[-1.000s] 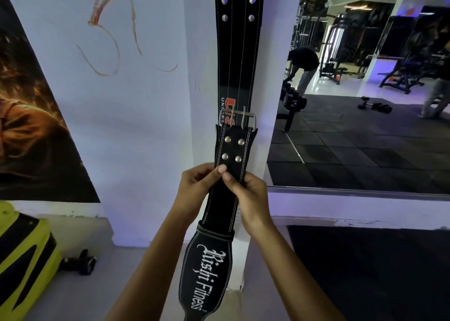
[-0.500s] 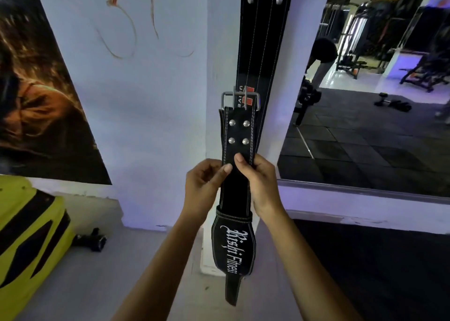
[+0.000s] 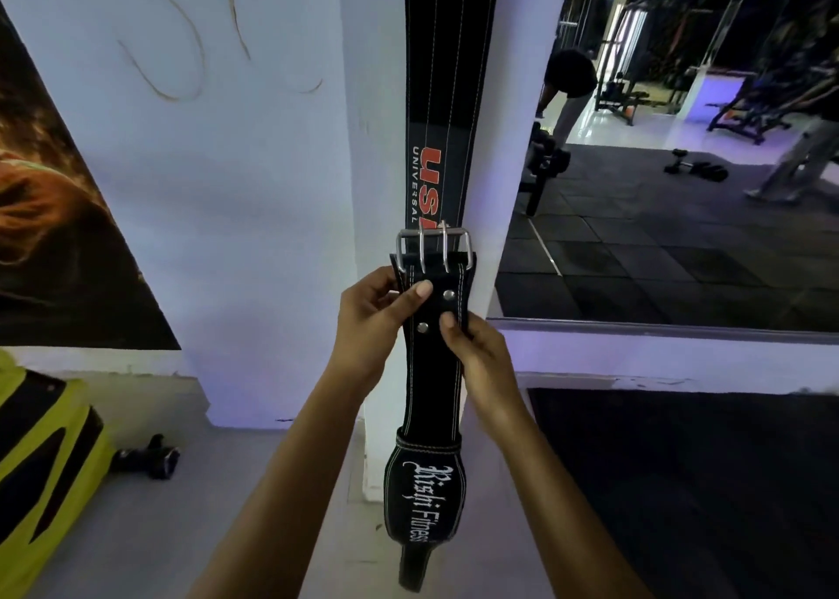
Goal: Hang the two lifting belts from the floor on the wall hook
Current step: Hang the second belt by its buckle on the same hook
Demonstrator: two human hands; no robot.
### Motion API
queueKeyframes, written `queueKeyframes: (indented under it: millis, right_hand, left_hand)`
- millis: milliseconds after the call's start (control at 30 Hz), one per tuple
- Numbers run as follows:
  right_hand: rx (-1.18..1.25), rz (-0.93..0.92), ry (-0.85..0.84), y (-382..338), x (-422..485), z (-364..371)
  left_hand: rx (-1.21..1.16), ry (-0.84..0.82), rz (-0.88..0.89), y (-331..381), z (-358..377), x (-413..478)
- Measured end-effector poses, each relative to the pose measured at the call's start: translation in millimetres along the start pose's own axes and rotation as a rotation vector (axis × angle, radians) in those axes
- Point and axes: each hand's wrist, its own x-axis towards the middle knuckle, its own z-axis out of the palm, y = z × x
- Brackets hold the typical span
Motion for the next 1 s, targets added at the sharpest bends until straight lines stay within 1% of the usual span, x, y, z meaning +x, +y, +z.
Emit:
queueKeyframes:
  millis: [67, 200, 267, 400, 500, 600, 733, 800, 900, 1000]
  right_hand:
    - [-0.030, -0.053, 0.007, -18, 15, -4]
    - [-0.037, -0.120, -0.049, -28, 24, 0]
    - [-0.021, -0.075, -0.106, -14, 13, 5]
    - [-0.129, 0.091, -0.202, 45, -30, 11]
    - [-0.127, 0.132, -0.156, 66, -46, 12]
    - [-0.082, 0.132, -0.094, 54, -37, 14]
    - [0.063, 0.010, -0.009, 11, -10, 11]
    - [0.060, -0.054, 0.024, -8, 1, 9]
    - [0.047, -0.091, 0.024, -20, 6, 10]
    - [0.046, -0.123, 0.049, -23, 4, 14]
  left_hand:
    - [0.011, 0.016, 0.021, 2, 3, -4]
    - [-0.013, 0.090, 0.086, 13, 3, -3]
    - [-0.004, 0.116, 0.106, 19, 2, -2]
    - [-0.012, 0.166, 0.114, 27, -7, 2]
    - [0.014, 0.140, 0.091, 25, -9, 0]
    - [0.021, 0.103, 0.044, 15, -9, -7]
    - [0.003, 0.051, -0.005, 7, -11, -14]
    - [-0.009, 0.043, -0.009, 6, -9, -17]
    - [-0.045, 0.078, -0.009, 9, -10, -16]
    - [0.039, 0.039, 0.022, 14, -21, -13]
